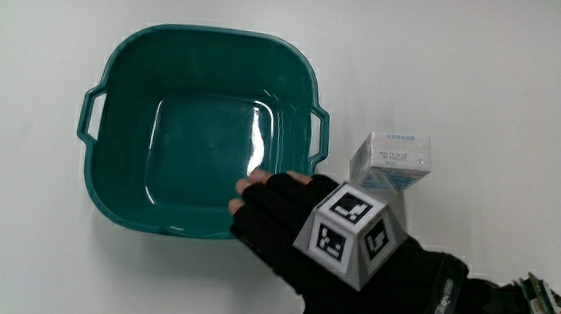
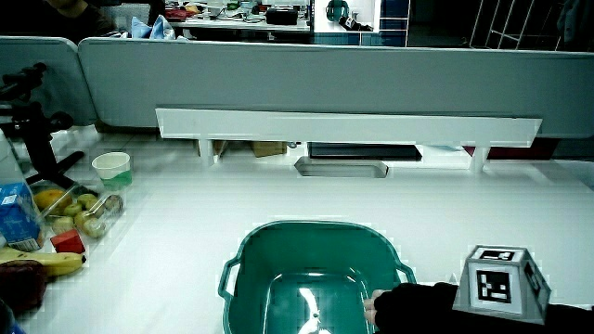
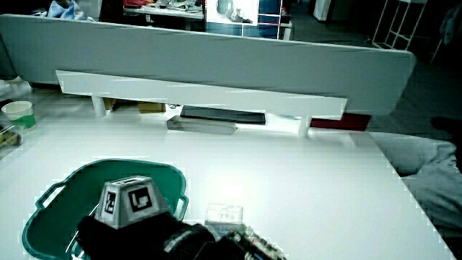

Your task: Pick milk from desk

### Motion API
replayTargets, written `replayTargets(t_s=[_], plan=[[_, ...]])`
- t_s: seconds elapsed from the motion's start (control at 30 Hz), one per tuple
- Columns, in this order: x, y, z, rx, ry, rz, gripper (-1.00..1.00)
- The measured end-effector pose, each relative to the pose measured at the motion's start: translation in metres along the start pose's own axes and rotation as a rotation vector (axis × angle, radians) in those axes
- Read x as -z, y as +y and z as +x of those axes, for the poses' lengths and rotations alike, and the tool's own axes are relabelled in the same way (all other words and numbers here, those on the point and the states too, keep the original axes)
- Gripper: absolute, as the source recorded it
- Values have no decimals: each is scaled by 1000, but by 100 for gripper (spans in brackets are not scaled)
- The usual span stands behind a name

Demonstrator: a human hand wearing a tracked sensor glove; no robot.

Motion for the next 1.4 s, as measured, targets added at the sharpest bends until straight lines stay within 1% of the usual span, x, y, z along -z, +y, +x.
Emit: replayTargets(t_s=[0.03,0.07,0.1,0.13,0.17,0.2,0.23,0.3,0.33,0.37,0.4,0.43,0.47,0.53,0.57,0.6,0.63,0.67,0.7,0.73,0.8,0.83,0.87,0.9,0.97,1.03,1.2,1.33,1.37,1.4], plan=[[-2,-1,3,10,5,11,0],[-4,-2,6,26,-14,22,0],[-6,-3,10,35,11,32,0],[-7,-3,13,44,14,25,0],[-8,-4,18,64,5,40,0],[-9,-4,22,74,19,35,0],[-12,-5,25,86,11,49,0],[-14,-6,32,103,24,51,0],[-13,-5,37,122,17,49,0],[-14,-5,41,126,29,51,0],[-16,-6,43,146,-3,67,0],[-17,-5,47,157,23,66,0],[-17,-5,52,170,35,66,0],[-18,-6,60,197,34,74,0],[-19,-6,64,216,15,75,0],[-20,-7,68,227,32,80,0],[-18,-5,74,241,31,75,0],[-21,-7,76,253,42,83,0],[-20,-6,81,262,53,76,0],[-19,-6,86,270,51,71,0],[-19,-5,94,303,58,78,0],[-19,-5,98,313,52,75,0],[-18,-5,104,330,59,71,0],[-19,-6,107,334,74,72,0],[-17,-5,117,368,66,74,0],[-17,-6,124,381,87,70,0],[-16,-6,140,425,96,49,0],[-13,-6,154,463,117,32,0],[-12,-5,156,466,120,25,0],[-11,-5,159,486,106,28,0]])
